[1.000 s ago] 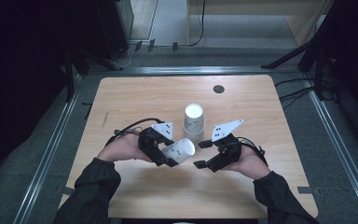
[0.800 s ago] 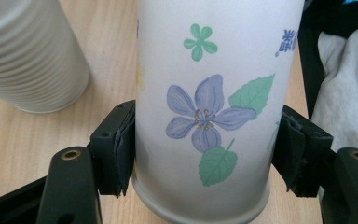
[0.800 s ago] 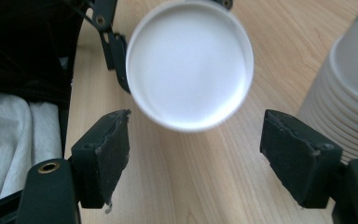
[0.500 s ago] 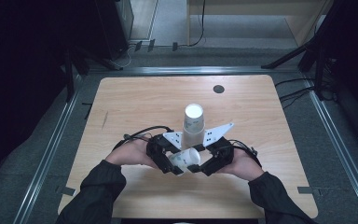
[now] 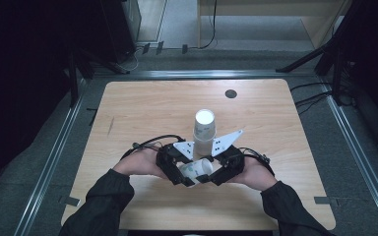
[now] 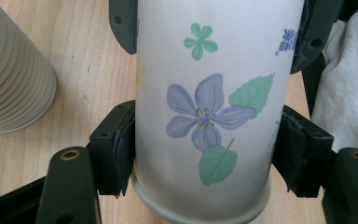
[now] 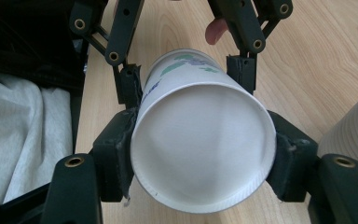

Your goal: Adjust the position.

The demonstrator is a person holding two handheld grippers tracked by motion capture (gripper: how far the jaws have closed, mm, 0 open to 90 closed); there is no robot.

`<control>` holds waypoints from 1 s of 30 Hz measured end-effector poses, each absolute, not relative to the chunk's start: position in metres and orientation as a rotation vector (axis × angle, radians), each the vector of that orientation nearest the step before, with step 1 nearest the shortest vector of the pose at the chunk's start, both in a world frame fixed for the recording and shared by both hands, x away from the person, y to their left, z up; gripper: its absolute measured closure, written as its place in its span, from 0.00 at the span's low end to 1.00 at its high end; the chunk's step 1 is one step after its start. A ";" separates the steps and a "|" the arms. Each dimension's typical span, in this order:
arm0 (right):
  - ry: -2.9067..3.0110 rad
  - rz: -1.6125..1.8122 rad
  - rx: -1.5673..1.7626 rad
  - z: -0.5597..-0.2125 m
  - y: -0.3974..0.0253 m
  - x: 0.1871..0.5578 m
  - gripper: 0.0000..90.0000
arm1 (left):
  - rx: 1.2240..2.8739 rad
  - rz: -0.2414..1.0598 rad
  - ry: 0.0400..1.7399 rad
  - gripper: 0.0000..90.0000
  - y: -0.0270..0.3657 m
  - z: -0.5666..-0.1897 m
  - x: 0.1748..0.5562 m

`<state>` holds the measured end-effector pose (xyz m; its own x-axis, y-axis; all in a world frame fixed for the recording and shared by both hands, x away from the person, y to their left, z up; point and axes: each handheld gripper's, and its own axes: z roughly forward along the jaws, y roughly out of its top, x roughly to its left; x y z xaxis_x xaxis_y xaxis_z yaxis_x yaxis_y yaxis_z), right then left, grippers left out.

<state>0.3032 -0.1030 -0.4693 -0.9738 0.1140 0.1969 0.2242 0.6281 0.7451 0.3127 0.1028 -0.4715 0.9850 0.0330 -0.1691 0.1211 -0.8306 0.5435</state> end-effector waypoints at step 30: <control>-2.642 -1.461 -0.295 -0.446 -0.128 0.313 0.38 | 2.285 -0.171 0.309 0.13 0.136 -0.465 0.316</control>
<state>0.3131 -0.1275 -0.4460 -0.9753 0.1167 0.1878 0.2211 0.5185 0.8260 0.3159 0.1357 -0.4650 0.9610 0.1667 -0.2206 0.2755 -0.6451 0.7127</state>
